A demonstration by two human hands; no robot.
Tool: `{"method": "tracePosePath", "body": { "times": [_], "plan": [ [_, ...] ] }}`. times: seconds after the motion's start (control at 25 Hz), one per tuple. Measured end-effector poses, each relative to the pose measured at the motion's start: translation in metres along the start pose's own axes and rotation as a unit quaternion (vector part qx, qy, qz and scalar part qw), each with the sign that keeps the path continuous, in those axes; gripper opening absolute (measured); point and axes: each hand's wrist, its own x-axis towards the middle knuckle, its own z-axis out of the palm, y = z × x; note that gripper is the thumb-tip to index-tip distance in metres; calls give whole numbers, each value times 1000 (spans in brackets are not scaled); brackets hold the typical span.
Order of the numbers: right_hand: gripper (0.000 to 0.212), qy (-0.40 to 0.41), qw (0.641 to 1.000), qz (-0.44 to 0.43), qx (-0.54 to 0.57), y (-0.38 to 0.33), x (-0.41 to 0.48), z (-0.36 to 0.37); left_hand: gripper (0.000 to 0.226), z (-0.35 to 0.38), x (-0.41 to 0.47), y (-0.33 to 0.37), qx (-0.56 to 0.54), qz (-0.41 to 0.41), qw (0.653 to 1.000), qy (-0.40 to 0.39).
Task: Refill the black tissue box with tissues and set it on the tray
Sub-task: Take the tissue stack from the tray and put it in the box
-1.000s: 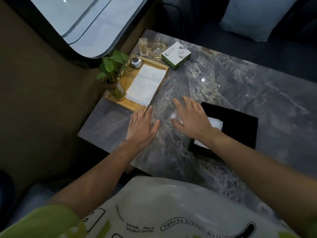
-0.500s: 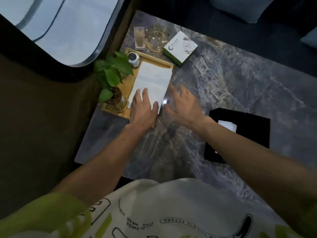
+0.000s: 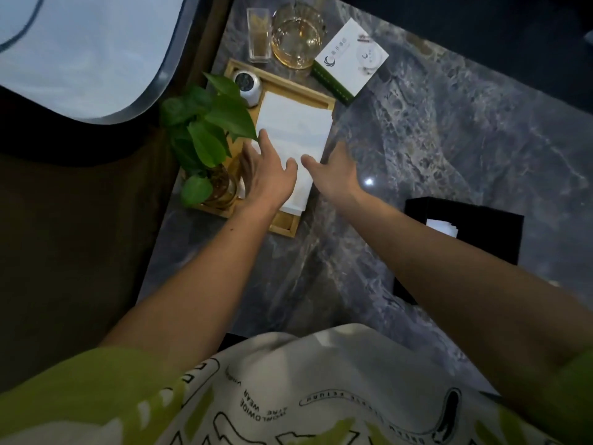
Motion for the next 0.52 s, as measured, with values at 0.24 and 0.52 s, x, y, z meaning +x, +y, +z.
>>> {"method": "tracePosePath", "body": {
  "times": [0.24, 0.52],
  "plan": [
    [30, -28, 988, 107, 104, 10, 16, 7, 78, 1, 8, 3, -18, -42, 999, 10],
    [36, -42, 981, 137, 131, 14, 24, 8, 67, -11, 16, 17, -83, -114, 990, -2]
  ]
}}
